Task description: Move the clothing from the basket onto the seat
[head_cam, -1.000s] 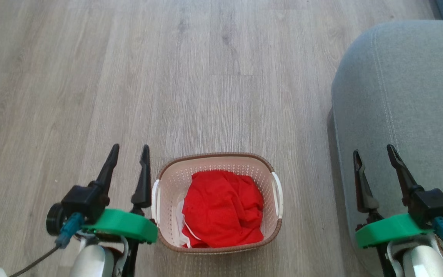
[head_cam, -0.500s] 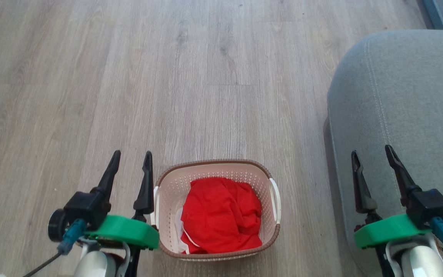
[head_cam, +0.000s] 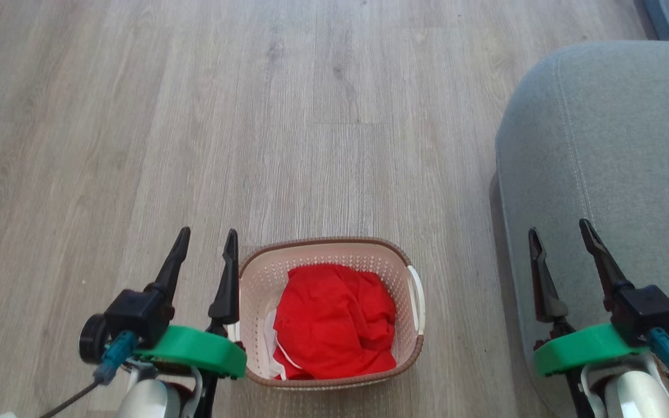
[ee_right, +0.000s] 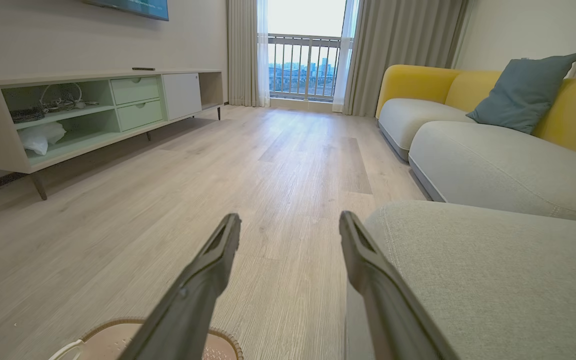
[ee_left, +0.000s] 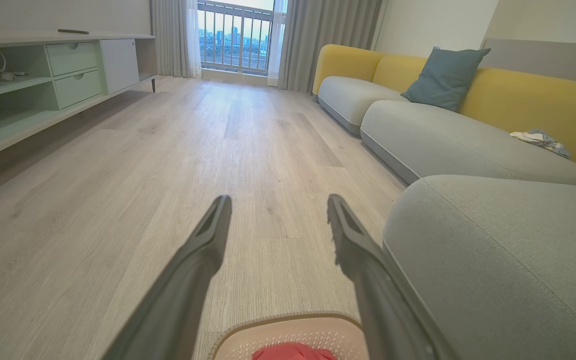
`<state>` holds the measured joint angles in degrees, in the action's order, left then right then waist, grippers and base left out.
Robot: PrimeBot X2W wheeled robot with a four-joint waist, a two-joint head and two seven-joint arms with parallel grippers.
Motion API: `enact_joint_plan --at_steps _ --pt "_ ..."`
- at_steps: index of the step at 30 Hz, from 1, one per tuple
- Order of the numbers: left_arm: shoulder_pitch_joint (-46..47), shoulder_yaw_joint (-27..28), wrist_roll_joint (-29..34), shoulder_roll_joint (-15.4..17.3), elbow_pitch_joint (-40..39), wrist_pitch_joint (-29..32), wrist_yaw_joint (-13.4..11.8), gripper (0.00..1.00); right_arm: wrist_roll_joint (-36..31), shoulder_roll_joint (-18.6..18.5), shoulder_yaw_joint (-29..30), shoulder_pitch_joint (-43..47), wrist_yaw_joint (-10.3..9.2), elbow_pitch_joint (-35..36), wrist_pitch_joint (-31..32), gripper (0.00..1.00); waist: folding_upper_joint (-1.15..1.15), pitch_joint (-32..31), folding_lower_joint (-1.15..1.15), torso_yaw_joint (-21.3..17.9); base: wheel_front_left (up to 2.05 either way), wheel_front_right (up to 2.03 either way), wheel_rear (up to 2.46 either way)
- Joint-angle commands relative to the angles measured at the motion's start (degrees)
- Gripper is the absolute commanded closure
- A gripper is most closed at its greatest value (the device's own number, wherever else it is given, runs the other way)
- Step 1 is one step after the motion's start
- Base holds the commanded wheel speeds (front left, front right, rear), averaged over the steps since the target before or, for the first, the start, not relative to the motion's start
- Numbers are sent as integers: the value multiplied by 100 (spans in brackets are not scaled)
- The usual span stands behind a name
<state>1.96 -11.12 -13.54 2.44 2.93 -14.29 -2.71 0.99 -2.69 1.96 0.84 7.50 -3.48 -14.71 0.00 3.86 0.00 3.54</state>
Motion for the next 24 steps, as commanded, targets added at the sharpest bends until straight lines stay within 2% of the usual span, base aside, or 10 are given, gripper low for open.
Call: enact_joint_plan --at_steps 1,11,14,19,24 --pt "171 161 13 44 -191 -71 -6 0 -52 -19 -131 -138 -1 185 -29 0 0 16 0 -3 0 0 0" --pt "296 96 31 43 -65 -71 147 0 -111 -19 -124 -263 -1 232 -29 0 0 355 0 -91 0 0 0" --pt "372 -64 154 43 346 -71 190 0 -206 -19 -134 -348 -1 268 -29 0 0 622 0 -114 0 0 0" --pt "804 -360 276 43 1066 -71 266 0 -359 -19 -223 -581 -1 372 -29 0 0 1301 0 -155 0 0 0" --pt "1436 -496 595 43 1733 -71 415 0 -595 -19 -364 -954 -1 614 -29 0 0 2353 0 -303 0 0 0"
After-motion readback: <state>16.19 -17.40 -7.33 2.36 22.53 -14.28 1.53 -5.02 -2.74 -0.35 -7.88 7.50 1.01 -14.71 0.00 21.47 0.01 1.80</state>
